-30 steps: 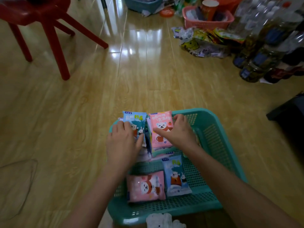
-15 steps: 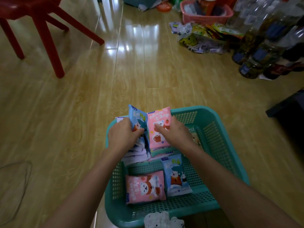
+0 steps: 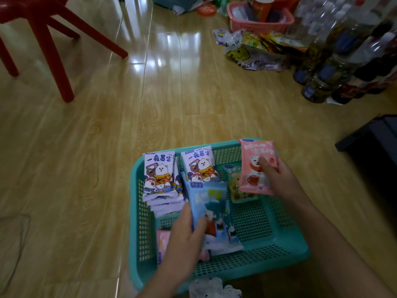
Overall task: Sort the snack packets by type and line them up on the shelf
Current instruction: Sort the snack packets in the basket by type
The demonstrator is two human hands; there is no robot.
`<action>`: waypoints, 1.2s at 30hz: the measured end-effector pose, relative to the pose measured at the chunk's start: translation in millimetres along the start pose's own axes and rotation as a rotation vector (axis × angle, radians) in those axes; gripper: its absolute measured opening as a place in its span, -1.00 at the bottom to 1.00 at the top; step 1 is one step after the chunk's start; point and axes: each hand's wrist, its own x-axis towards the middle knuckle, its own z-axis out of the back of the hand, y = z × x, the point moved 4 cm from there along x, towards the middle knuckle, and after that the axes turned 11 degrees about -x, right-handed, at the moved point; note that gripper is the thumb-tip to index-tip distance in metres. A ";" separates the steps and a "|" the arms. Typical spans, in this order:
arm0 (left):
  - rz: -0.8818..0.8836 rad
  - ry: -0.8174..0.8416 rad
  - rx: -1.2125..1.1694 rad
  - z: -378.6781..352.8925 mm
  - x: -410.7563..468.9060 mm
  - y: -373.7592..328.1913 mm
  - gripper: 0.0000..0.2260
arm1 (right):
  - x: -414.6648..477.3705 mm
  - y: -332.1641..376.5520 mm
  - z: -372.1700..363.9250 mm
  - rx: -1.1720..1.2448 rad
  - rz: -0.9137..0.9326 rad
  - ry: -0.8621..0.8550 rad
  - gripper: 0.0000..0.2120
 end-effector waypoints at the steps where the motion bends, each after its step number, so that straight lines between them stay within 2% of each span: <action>1: 0.061 0.067 -0.041 -10.9 -2.0 9.2 -0.77 | -3.2 -2.1 3.7 0.015 -0.003 0.000 -0.75; 4: 0.222 0.211 -0.099 -35.7 -1.5 37.2 -0.75 | -7.6 -7.6 13.0 0.020 0.001 -0.008 -0.74; 6: 0.267 0.228 -0.074 -41.6 3.1 51.7 -0.68 | -9.8 -9.5 18.2 0.003 0.000 -0.007 -0.74; 10: 0.224 0.109 0.110 -37.8 24.2 62.5 -0.91 | -11.9 -18.5 28.0 -0.001 -0.028 -0.015 -0.74; 15: 0.212 0.060 0.400 -29.8 43.0 72.4 -0.67 | -13.8 -26.9 31.0 -0.011 -0.039 -0.011 -0.72; 21: 0.121 0.102 0.781 -27.0 43.7 65.6 -0.72 | -19.3 -16.5 24.3 -0.006 0.024 0.031 -0.81; 24: 0.063 0.092 0.796 -16.3 41.6 52.7 -0.68 | -29.5 -1.2 14.5 -0.034 0.122 0.132 -0.73; 27: 0.002 -0.053 0.676 25.4 33.6 35.7 -0.74 | -43.6 14.9 -6.9 -0.221 0.241 0.303 -0.76; 31: 0.007 -0.262 0.468 93.6 20.3 27.5 -0.69 | -61.3 20.3 -54.2 -0.705 0.489 0.565 -0.84; 34: 0.005 -0.380 0.420 121.5 14.7 21.6 -0.63 | -72.2 15.2 -96.1 -0.959 0.605 0.707 -0.73; 36: 0.004 -0.412 0.398 132.0 11.6 18.5 -0.66 | -72.5 4.8 -124.0 -0.994 0.599 0.817 -0.66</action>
